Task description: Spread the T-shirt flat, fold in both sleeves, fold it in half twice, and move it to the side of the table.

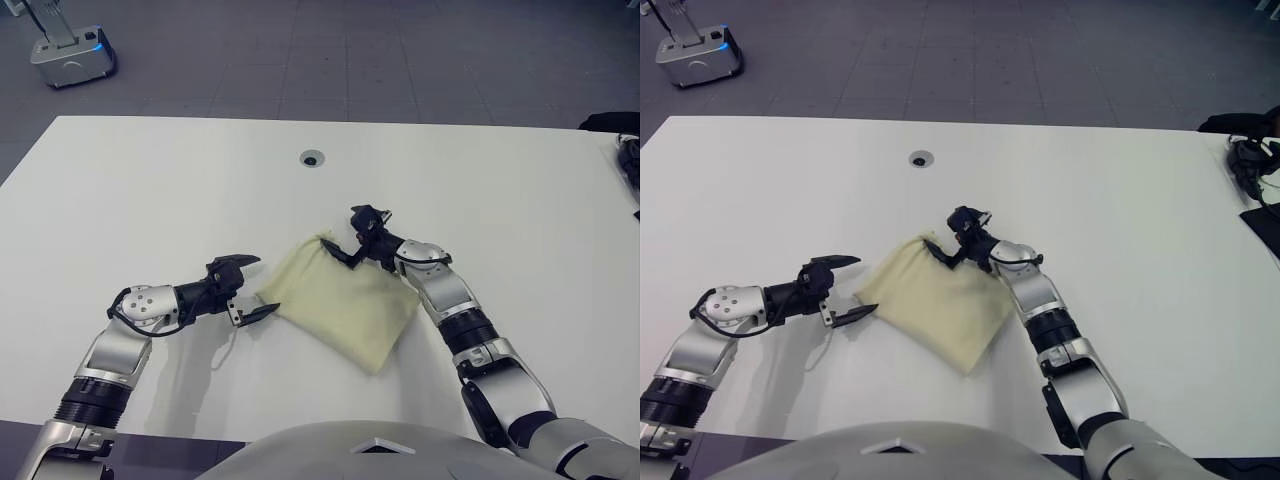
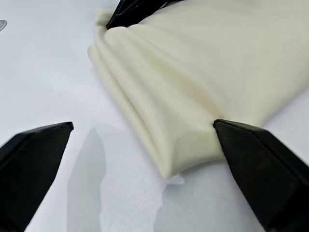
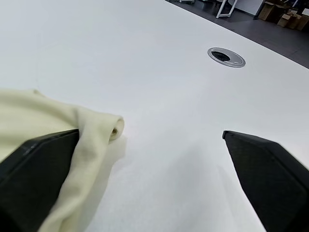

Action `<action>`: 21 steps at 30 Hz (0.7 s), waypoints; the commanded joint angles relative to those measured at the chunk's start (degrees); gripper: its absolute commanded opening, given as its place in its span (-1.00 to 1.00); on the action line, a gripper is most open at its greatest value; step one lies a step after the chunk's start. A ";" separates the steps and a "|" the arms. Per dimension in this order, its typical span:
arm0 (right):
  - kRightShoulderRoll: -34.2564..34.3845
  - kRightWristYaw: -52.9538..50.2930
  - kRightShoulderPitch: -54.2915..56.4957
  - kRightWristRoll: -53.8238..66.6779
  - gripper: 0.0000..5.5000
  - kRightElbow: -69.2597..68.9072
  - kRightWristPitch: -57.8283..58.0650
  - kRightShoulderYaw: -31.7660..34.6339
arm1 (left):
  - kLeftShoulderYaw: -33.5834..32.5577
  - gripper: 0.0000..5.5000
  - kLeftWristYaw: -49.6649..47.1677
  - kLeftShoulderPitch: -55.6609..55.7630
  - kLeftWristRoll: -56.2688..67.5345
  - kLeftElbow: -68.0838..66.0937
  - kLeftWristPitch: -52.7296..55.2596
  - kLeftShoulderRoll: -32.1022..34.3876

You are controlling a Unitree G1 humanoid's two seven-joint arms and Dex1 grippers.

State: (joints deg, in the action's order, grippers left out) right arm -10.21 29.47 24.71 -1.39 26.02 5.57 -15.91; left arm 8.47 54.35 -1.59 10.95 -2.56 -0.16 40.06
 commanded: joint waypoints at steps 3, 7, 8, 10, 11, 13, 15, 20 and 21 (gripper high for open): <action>0.49 0.79 0.77 0.76 0.96 1.56 0.54 1.76 | 2.39 0.96 -0.95 -3.80 -5.35 -3.61 2.75 1.87; 0.10 5.56 -0.38 4.69 0.96 -3.53 4.06 2.85 | 1.61 0.96 -0.99 -3.21 -4.00 -3.34 2.78 1.14; -0.08 6.17 -0.54 5.19 0.96 -4.69 4.77 3.03 | 1.21 0.96 -1.08 -2.91 -3.46 -3.20 2.87 0.91; -0.35 7.03 -0.73 6.03 0.96 -6.70 5.94 3.46 | 0.17 0.96 -1.19 -2.31 -1.82 -2.69 3.47 0.30; -0.46 7.29 -0.69 6.45 0.96 -7.51 6.32 3.82 | -0.53 0.96 -1.26 -2.00 -0.64 -2.29 3.95 -0.15; -0.59 7.45 -0.46 7.30 0.96 -8.86 7.13 4.85 | -1.83 0.96 -1.40 -1.44 1.35 -1.47 5.04 -0.89; -0.73 7.33 -0.16 8.02 0.96 -9.93 7.82 5.89 | -3.01 0.96 -1.44 -1.16 3.39 -0.12 6.36 -1.35; -0.47 6.95 0.52 11.86 0.96 -14.42 10.64 9.32 | -8.55 0.96 -1.77 -0.14 12.03 5.33 11.67 -3.36; -0.31 6.21 0.24 12.43 0.96 -15.93 11.21 9.93 | -9.73 0.96 -1.92 0.42 13.94 6.42 13.01 -3.82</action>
State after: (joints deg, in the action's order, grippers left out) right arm -10.81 36.53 24.54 9.81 12.93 15.32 -7.33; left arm 1.17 52.85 -2.26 21.93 1.38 10.32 36.83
